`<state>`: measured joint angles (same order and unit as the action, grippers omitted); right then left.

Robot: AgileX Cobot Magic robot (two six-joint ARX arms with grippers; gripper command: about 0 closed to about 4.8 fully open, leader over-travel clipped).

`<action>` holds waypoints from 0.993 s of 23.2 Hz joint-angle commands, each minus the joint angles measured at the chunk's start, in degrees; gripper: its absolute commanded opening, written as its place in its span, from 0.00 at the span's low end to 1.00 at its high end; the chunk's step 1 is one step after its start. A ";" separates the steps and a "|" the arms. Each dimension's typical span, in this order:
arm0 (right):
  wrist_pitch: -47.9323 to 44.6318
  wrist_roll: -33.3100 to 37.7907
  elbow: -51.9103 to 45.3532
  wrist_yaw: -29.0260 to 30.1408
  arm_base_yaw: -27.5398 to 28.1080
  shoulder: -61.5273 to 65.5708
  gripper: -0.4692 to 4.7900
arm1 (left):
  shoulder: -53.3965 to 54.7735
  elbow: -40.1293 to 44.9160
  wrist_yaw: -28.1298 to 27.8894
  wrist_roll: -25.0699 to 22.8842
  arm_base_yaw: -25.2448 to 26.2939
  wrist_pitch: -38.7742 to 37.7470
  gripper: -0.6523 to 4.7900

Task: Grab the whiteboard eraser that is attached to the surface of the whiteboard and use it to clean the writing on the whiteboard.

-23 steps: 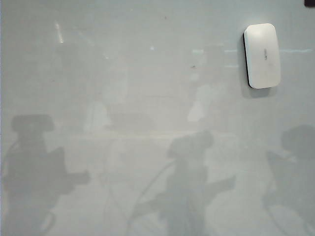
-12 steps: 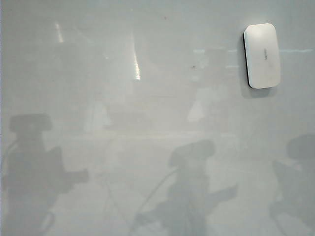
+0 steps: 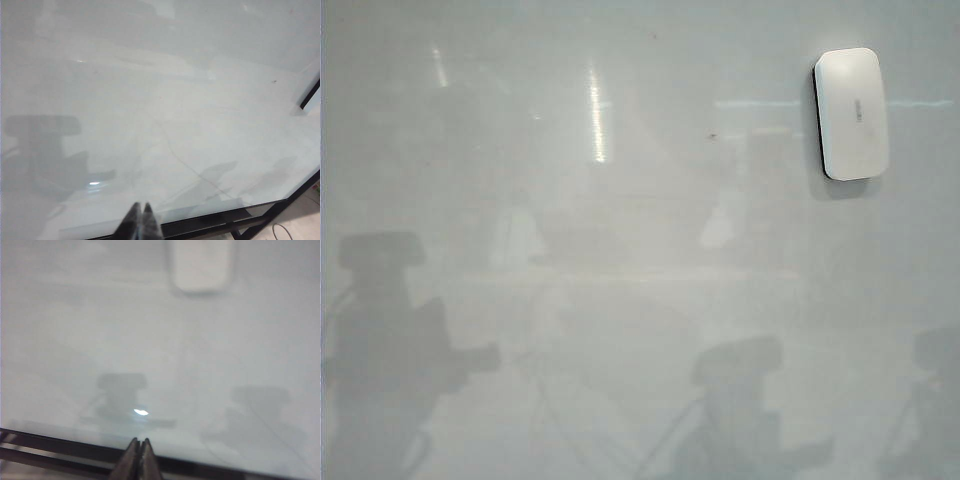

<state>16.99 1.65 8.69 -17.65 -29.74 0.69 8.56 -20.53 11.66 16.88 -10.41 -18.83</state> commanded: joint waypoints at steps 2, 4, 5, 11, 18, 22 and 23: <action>-0.59 0.09 -1.05 4.81 8.96 0.17 0.10 | -0.04 -0.09 -0.02 0.26 -0.04 0.66 0.12; -0.04 0.07 -1.09 4.76 13.00 -0.44 0.10 | -0.07 -0.09 -0.04 0.26 -0.04 0.68 0.12; -0.70 0.07 -1.38 4.81 15.02 -0.70 0.10 | -0.07 -0.09 -0.07 0.26 -0.04 0.66 0.12; -5.29 0.20 -5.29 7.93 22.16 -0.66 0.10 | -0.04 -0.09 -0.09 0.26 -0.04 0.59 0.12; -6.47 0.44 -8.55 14.69 28.00 -0.68 0.10 | -0.04 -0.09 -0.07 0.26 -0.04 0.52 0.12; -6.40 0.42 -8.55 15.15 30.08 -0.68 0.10 | -0.04 -0.09 -0.07 0.26 -0.04 0.50 0.12; -6.38 -0.11 -8.57 16.74 30.03 -0.68 0.10 | -0.04 -0.09 -0.07 0.26 -0.04 0.52 0.12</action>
<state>11.07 1.96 0.51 -2.70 0.38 0.05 8.54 -20.53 11.70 17.04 -10.44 -18.94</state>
